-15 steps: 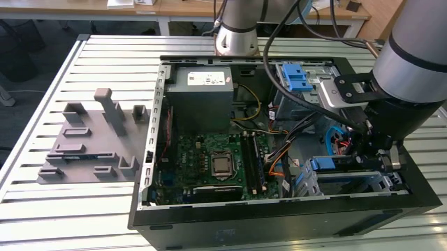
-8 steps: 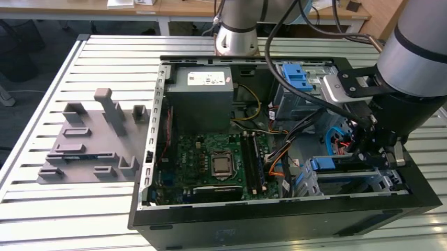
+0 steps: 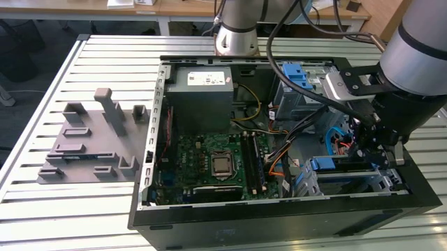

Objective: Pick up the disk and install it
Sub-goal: 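Insert the first disk wire, then insert the second disk wire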

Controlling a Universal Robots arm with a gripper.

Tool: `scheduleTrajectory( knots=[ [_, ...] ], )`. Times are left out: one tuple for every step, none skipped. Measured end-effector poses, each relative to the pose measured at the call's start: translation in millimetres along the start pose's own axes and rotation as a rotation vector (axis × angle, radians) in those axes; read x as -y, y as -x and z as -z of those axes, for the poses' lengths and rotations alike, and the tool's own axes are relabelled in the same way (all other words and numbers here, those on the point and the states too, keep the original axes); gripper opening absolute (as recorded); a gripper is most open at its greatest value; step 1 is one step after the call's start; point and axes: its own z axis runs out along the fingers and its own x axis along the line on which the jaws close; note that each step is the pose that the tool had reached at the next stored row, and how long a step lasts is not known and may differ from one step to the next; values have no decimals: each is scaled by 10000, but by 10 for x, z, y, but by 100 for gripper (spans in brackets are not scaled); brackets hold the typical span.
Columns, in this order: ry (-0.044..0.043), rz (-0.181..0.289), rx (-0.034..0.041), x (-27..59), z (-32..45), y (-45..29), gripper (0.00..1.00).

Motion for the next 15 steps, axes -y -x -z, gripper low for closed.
scheduleTrajectory(
  knots=[
    [21, 1, 0, 2, 2, 0, 11],
    [45, 0, 0, 5, 4, 0, 11],
    [68, -2, 1, 7, 5, 0, 11],
    [87, -3, 1, 8, 7, 1, 11],
    [102, -4, 0, 8, 8, 1, 11],
    [111, -5, -1, 9, 9, 1, 11],
    [121, -4, -2, 10, 11, 1, 11],
    [127, -4, -1, 10, 11, 1, 11],
    [133, -5, -1, 10, 12, 1, 11],
    [139, -5, -2, 10, 13, 1, 11],
    [145, -4, -2, 11, 14, 1, 11],
    [153, -5, -3, 11, 16, 1, 11],
    [160, -5, -5, 12, 19, 1, 11],
    [164, -5, -5, 12, 24, 1, 11],
    [168, -6, -4, 13, 28, 2, 11]
  ],
)
